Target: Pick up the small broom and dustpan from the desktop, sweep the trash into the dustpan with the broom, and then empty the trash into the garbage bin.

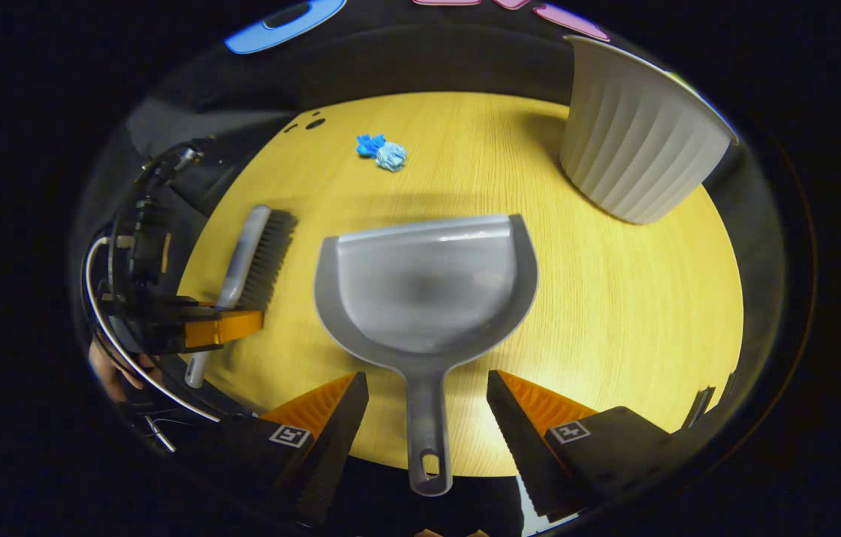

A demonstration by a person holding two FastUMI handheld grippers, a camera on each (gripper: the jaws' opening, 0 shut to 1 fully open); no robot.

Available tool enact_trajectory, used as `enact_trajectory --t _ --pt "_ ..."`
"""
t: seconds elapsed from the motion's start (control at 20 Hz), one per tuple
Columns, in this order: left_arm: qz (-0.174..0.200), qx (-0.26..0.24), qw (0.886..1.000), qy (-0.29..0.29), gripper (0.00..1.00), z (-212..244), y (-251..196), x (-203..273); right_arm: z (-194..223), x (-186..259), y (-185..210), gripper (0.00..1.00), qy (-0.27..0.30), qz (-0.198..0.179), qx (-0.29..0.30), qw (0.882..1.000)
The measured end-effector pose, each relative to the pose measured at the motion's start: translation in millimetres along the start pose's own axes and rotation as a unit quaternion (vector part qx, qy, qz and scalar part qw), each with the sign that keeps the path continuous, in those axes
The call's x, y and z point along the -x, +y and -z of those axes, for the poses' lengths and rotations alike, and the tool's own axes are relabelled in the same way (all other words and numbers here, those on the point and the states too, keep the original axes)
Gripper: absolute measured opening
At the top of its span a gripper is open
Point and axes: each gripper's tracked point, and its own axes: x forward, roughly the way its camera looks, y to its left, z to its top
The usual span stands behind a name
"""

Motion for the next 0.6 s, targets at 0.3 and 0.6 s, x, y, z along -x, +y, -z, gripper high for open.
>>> enact_trajectory --t 0.3,0.6 --pt "-0.001 0.006 1.0 -0.003 0.26 0.4 0.3 0.2 5.8 -35.8 1.5 0.99 0.016 0.018 0.046 0.999" --pt "-0.015 0.019 1.0 0.004 0.26 -2.6 0.0 -0.6 5.7 -53.0 -4.6 0.78 0.031 0.022 0.072 0.997"
